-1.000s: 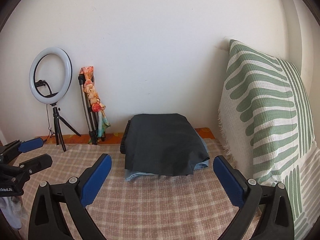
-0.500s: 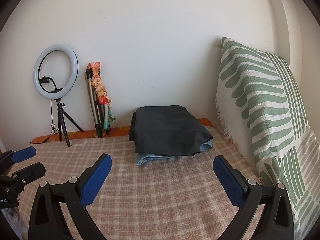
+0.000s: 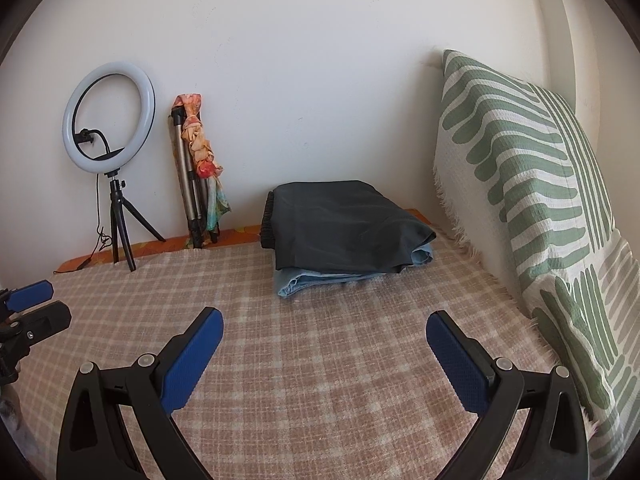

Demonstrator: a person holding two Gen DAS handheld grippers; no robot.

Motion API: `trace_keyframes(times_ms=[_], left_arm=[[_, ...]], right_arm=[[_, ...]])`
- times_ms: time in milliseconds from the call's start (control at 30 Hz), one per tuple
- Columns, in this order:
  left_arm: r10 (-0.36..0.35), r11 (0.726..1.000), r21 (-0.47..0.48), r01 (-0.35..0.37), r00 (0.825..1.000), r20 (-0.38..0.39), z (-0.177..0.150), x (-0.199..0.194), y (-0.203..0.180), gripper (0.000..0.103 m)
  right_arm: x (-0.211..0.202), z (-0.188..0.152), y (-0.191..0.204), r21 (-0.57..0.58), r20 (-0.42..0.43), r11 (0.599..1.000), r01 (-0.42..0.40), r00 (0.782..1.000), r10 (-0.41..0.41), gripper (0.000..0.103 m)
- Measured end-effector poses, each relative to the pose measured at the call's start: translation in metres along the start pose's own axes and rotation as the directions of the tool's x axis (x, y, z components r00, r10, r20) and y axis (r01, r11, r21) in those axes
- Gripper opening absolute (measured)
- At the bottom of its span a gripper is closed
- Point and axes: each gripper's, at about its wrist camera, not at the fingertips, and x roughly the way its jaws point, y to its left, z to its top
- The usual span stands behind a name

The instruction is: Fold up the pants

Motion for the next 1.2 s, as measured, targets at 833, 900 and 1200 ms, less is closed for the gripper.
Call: trace_keyframes(times_ms=[833, 900, 1200], left_arm=[[0.011, 0.999, 0.033, -0.01, 1.0, -0.024, -0.012, -0.001, -0.007, 0.08], [0.01, 1.0, 0.026, -0.009, 1.0, -0.024, -0.012, -0.002, -0.005, 0.08], [0.02, 0.999, 0.031, -0.02, 1.0, -0.016, -0.013, -0.005, -0.007, 0.08]], right_arm=[[-0.003, -0.003, -0.002, 0.029, 0.011, 0.999, 0.017, 1.0, -0.018, 0.103], [-0.002, -0.004, -0.002, 0.029, 0.011, 0.999, 0.021, 1.0, -0.021, 0.103], [-0.005, -0.004, 0.001, 0.017, 0.027, 0.999, 0.028, 0.999, -0.028, 0.103]])
